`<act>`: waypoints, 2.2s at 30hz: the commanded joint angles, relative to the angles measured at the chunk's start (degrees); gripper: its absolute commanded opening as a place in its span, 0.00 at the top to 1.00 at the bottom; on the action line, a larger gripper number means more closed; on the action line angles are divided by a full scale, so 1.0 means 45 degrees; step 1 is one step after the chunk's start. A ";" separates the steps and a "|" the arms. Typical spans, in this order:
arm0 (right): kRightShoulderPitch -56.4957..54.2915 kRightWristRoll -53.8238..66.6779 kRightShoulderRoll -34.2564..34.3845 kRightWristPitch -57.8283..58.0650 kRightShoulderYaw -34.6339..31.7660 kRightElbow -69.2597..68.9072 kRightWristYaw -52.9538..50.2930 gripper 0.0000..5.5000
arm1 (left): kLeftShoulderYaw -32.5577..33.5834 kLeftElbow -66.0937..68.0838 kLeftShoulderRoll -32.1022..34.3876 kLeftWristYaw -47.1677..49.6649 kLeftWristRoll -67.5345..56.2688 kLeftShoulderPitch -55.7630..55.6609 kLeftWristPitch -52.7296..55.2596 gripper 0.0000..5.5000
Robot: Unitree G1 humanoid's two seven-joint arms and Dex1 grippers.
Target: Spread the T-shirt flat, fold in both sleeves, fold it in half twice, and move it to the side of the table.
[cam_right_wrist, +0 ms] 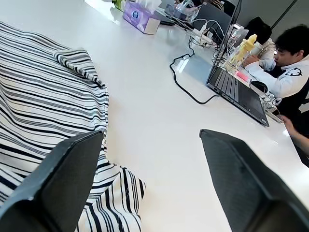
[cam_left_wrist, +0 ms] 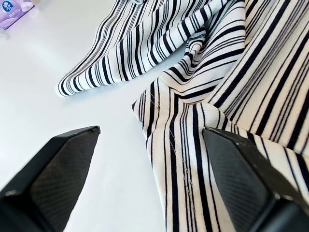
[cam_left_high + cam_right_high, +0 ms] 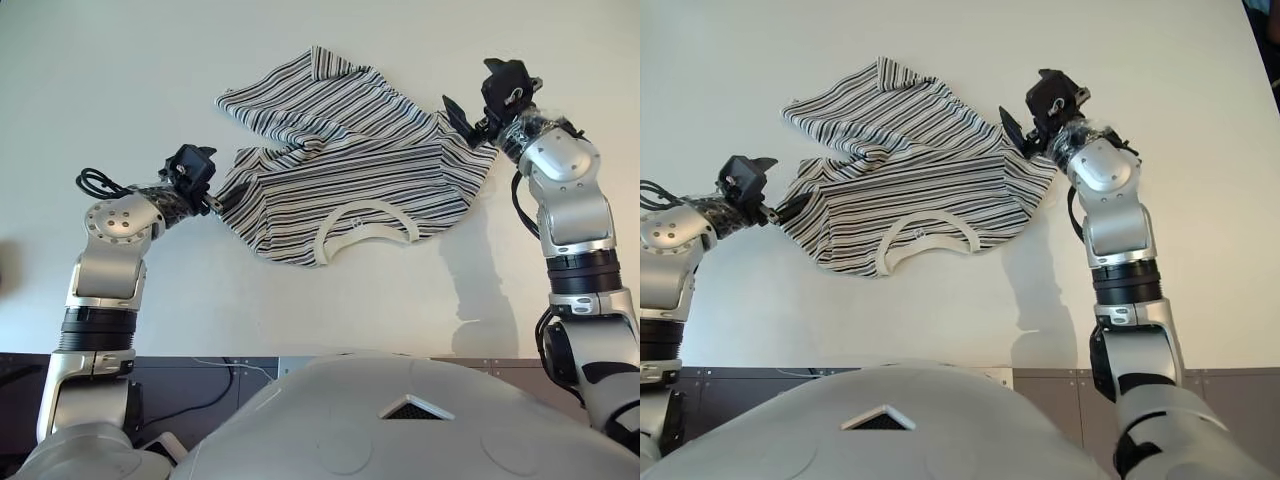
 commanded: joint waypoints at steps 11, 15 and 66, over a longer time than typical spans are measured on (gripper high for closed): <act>0.2915 0.1307 -0.1695 0.0022 0.0877 -0.1738 0.3599 0.34 | -0.0255 -0.3255 0.1315 -0.1997 -0.0934 0.2948 -0.0198 0.28; 0.1529 0.1650 -0.1061 0.0459 0.0101 -0.0911 0.3081 0.34 | 0.0944 -0.3345 0.0363 -0.1445 -0.2511 0.1365 0.0557 0.28; 0.6511 -0.6274 -0.4030 -0.6073 0.1757 -0.3317 0.0340 0.41 | -0.1682 0.1156 0.1518 0.4308 0.8247 0.3632 -0.9797 0.49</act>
